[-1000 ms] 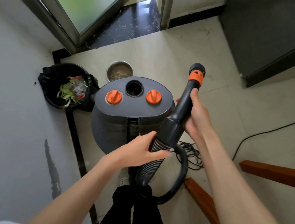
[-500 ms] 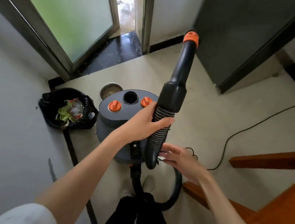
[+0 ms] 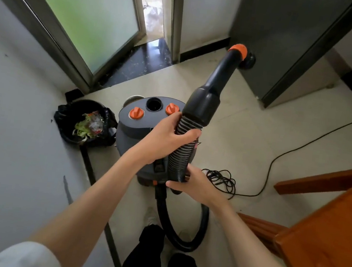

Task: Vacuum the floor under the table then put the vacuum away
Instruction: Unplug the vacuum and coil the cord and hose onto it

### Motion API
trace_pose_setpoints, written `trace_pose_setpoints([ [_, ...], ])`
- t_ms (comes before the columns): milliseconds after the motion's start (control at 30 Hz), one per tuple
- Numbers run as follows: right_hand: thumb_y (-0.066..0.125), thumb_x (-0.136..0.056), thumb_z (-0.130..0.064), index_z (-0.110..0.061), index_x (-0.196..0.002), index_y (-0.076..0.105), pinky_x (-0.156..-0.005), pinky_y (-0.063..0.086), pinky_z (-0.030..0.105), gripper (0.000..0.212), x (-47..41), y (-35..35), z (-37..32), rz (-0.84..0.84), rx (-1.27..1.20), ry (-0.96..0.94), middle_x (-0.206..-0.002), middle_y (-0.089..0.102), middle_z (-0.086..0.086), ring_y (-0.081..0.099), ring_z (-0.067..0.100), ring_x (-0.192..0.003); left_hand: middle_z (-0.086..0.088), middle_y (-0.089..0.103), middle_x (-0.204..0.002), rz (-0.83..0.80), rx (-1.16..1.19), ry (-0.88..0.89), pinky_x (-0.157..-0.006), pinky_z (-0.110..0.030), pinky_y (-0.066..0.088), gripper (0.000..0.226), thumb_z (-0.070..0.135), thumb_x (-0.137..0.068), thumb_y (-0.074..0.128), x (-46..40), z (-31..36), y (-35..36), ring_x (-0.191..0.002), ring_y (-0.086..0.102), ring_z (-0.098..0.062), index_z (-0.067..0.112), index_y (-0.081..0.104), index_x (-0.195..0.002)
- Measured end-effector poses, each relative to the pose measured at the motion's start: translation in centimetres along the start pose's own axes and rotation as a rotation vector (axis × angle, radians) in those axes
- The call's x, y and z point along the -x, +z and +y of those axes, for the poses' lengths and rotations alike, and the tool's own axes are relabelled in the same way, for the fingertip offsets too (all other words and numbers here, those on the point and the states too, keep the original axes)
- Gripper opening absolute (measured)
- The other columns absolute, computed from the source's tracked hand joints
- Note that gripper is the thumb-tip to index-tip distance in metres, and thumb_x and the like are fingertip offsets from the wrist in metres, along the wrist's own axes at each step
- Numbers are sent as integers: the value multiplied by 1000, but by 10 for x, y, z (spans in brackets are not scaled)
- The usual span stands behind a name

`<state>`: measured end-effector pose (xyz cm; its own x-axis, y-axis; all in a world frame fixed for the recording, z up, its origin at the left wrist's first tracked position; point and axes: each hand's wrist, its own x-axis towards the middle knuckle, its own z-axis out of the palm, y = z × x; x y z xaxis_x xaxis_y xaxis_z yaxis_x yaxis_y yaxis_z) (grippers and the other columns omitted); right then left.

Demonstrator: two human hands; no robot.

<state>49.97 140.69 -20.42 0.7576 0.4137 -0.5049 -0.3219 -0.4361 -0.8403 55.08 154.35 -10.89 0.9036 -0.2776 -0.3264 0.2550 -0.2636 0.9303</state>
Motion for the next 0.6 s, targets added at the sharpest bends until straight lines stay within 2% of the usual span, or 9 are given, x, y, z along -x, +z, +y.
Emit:
trace_pose_setpoints([
  [100,75,-79,-24,-26,-105,61,-86,52,26,30,19,-5,-1,-48,40,-20,-102,67,-8,61,6,-98,-8,66,-92,95,74,-2,-84,-41,56,18,21,-91,57,17,10,17,-86,68,-23,13,53,-107],
  [200,75,-79,-26,-15,-115,60,-93,51,34,41,36,-12,-3,-61,89,-22,-109,66,0,61,13,-103,-4,63,-82,175,228,9,-77,-35,55,12,17,-93,53,35,20,28,-79,64,-21,10,53,-104],
  [333,78,-76,-21,-17,-119,55,-96,49,39,48,50,-10,-9,-100,125,-54,-115,65,1,60,18,-107,-3,63,-81,253,332,50,-75,-32,54,17,15,-94,51,62,35,30,-76,64,-17,6,53,-108],
  [500,72,-81,-15,-23,-132,47,-92,39,23,57,56,6,-5,-185,326,-44,-124,59,-1,52,13,-114,-4,64,-78,357,451,141,-74,-31,52,9,13,-95,47,96,52,7,-69,62,-15,9,54,-98],
  [600,70,-84,-19,-23,-133,47,-90,40,22,55,58,23,-4,-161,401,-68,-123,61,0,54,16,-116,-8,63,-79,457,442,119,-76,-35,51,8,14,-94,49,115,45,-8,-71,61,-19,10,56,-96],
])
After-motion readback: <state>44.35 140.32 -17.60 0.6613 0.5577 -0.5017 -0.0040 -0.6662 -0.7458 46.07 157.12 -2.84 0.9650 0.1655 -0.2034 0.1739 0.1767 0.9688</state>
